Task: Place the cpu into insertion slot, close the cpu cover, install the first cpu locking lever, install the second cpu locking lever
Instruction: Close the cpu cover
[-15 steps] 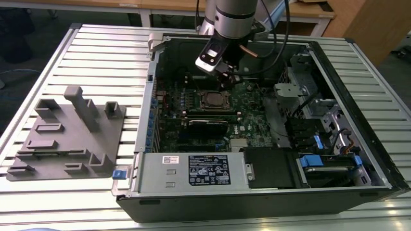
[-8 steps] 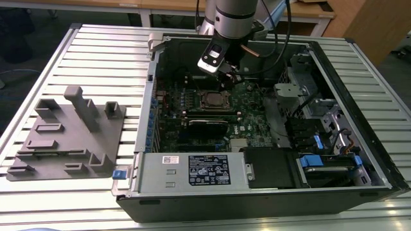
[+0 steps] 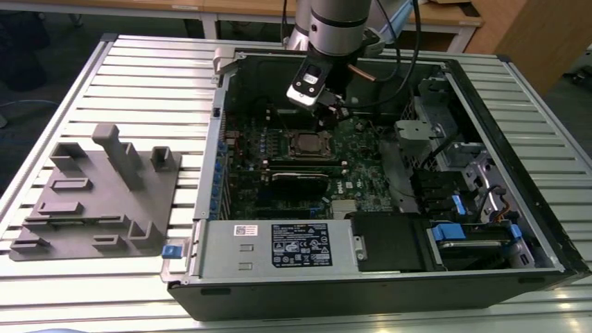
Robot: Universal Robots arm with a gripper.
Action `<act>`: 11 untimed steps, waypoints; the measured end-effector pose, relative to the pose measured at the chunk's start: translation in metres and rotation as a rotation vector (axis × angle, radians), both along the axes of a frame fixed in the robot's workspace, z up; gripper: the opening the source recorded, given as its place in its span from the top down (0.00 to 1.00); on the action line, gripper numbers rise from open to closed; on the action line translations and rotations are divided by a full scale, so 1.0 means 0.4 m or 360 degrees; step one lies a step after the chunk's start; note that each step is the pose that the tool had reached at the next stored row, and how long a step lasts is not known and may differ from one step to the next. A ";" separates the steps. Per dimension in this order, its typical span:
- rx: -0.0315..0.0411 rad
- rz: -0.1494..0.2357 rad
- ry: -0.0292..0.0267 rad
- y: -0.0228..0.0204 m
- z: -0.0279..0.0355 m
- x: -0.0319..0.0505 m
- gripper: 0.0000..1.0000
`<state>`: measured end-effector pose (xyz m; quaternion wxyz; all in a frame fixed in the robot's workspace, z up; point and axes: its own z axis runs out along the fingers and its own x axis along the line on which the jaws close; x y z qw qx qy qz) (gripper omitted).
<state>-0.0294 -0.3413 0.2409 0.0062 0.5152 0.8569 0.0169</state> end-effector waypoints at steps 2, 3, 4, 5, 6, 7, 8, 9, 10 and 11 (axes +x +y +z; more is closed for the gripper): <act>0.0000 0.0054 0.00001 0.000 0.000 0.000 0.89; 0.0000 0.0084 0.00000 0.000 0.000 0.000 0.89; 0.0000 0.0111 0.00000 0.000 0.000 0.000 0.89; 0.0000 0.0139 0.00000 0.000 0.000 0.000 0.89; 0.0000 0.0166 0.00001 0.000 0.000 0.000 0.89; 0.0000 0.0193 0.00001 0.000 0.000 0.000 0.89; 0.0000 0.0220 0.00000 0.000 0.000 0.000 0.89; 0.0000 0.0248 0.00001 0.000 0.000 0.000 0.89; 0.0000 0.0273 0.00000 0.000 0.000 0.000 0.89; 0.0001 0.0298 0.00000 0.000 0.000 0.000 0.89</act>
